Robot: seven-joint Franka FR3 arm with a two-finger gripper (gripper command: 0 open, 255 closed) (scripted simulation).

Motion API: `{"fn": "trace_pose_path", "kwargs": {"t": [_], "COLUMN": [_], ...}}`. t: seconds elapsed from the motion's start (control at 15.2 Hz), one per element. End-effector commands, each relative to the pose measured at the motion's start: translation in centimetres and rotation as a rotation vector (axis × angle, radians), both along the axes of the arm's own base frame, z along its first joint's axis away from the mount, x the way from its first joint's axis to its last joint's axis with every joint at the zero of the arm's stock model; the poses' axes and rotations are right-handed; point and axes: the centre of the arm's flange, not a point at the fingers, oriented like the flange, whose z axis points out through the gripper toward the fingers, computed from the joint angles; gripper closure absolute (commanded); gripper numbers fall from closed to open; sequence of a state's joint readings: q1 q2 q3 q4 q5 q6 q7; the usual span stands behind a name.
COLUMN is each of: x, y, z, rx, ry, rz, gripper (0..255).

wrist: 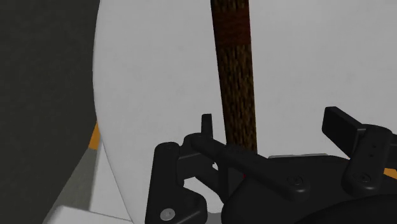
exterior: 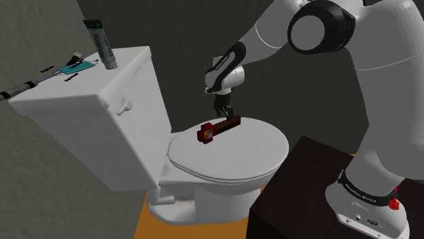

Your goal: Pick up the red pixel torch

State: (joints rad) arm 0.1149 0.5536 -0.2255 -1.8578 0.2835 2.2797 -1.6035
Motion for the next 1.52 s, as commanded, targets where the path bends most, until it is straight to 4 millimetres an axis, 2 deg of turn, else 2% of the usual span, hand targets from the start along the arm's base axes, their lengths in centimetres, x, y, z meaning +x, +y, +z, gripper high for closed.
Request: {"fn": "trace_pose_path", "kwargs": {"t": [0.0,0.53,0.66,0.73,1.32,1.45], "x": [1.3,1.5,1.4,1.4,1.5,1.4], "y": [0.9,1.1,1.1,1.1,1.1,1.1], "z": [-2.1,-6.4,-6.4,-6.3,-6.4,-5.3], "rx": [0.014,0.016,0.016,0.016,0.016,0.016], "ry": [0.002,0.002,0.002,0.002,0.002,0.002], "rz": [0.071,0.081,0.081,0.081,0.081,0.081], "gripper": [0,0,0,255,255,255]}}
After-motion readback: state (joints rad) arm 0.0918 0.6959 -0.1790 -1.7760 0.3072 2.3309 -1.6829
